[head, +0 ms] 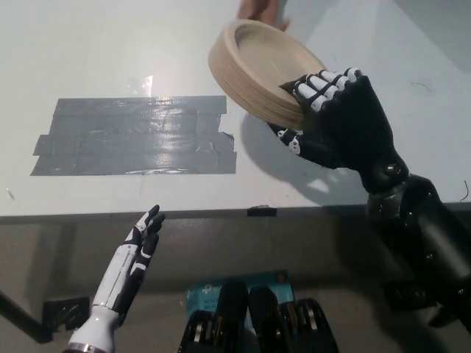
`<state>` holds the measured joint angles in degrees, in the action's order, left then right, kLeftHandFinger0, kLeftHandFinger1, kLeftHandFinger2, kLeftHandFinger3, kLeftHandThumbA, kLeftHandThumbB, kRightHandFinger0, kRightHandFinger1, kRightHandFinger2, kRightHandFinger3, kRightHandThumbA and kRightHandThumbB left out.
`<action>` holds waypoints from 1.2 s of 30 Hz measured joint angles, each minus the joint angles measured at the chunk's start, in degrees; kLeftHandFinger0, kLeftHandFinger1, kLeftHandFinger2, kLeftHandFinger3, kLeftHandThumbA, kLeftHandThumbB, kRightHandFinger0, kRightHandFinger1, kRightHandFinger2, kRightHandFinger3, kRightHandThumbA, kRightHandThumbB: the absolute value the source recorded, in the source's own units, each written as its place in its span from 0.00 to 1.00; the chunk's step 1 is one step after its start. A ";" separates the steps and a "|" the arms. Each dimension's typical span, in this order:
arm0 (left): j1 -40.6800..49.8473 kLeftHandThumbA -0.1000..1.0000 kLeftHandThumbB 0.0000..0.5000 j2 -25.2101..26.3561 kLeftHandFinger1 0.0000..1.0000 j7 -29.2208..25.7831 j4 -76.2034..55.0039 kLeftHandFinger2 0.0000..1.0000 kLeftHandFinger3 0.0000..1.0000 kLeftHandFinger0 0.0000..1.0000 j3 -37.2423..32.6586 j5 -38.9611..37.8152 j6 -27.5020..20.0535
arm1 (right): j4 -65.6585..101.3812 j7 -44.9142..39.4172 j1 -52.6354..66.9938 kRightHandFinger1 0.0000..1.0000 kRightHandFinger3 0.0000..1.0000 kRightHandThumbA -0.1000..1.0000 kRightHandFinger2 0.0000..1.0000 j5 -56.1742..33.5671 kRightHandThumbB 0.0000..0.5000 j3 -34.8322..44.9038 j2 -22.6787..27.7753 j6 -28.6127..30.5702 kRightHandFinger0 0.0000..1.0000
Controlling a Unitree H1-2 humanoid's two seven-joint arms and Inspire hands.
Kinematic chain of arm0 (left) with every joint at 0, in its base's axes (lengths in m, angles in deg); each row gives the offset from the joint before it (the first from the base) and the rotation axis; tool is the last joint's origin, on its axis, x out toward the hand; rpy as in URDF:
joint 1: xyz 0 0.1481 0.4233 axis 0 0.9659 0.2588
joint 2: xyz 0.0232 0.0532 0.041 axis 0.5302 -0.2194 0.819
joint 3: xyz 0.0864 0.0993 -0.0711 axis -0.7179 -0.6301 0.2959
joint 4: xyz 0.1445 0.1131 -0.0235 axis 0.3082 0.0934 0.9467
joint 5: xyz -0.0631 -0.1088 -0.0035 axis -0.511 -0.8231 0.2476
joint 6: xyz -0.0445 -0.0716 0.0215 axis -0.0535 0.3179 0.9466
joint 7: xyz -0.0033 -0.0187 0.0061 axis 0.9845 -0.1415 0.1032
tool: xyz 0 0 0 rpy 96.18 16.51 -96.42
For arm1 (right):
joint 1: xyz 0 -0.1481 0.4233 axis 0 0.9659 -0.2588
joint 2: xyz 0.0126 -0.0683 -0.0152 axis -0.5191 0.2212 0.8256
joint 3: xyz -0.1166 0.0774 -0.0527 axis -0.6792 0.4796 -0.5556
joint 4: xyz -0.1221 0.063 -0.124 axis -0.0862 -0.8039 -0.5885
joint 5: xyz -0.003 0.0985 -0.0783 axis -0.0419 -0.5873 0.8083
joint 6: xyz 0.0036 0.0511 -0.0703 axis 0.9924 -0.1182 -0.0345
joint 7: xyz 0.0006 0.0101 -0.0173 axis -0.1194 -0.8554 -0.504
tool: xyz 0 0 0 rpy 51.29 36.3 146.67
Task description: A stack of plates is kept in the middle of the desk close to the robot and the robot grabs the stack with its right hand, picks it up and hands it to a person.
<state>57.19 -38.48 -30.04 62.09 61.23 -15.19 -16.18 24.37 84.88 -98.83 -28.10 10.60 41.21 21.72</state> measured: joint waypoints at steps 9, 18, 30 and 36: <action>-0.23 1.00 0.00 0.02 1.00 0.45 -0.08 1.00 1.00 1.00 -0.03 -0.01 -0.01 | -10.05 1.93 -2.84 0.00 0.41 0.00 0.39 1.50 0.57 -0.98 -1.22 1.19 0.00; 0.86 1.00 0.00 0.02 1.00 0.54 -0.54 1.00 1.00 1.00 -0.25 0.11 -0.04 | -22.65 6.76 -9.06 0.00 0.58 0.00 0.33 2.40 0.62 -3.00 -5.08 1.83 0.00; 1.39 1.00 0.00 -0.02 1.00 0.53 -0.52 1.00 1.00 1.00 -0.25 0.09 -0.11 | -32.64 1.92 -16.61 1.00 1.00 0.81 1.00 0.46 1.00 -2.37 -8.13 -1.90 1.00; 1.41 1.00 0.00 -0.03 1.00 0.53 -0.49 1.00 1.00 1.00 -0.26 0.09 -0.04 | -26.34 -5.87 -12.81 1.00 1.00 0.85 1.00 -0.95 1.00 -2.03 -8.34 -4.38 1.00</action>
<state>58.59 -38.51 -29.51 61.60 60.97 -15.10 -16.22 -1.97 79.01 -111.64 -29.05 8.57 32.87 17.34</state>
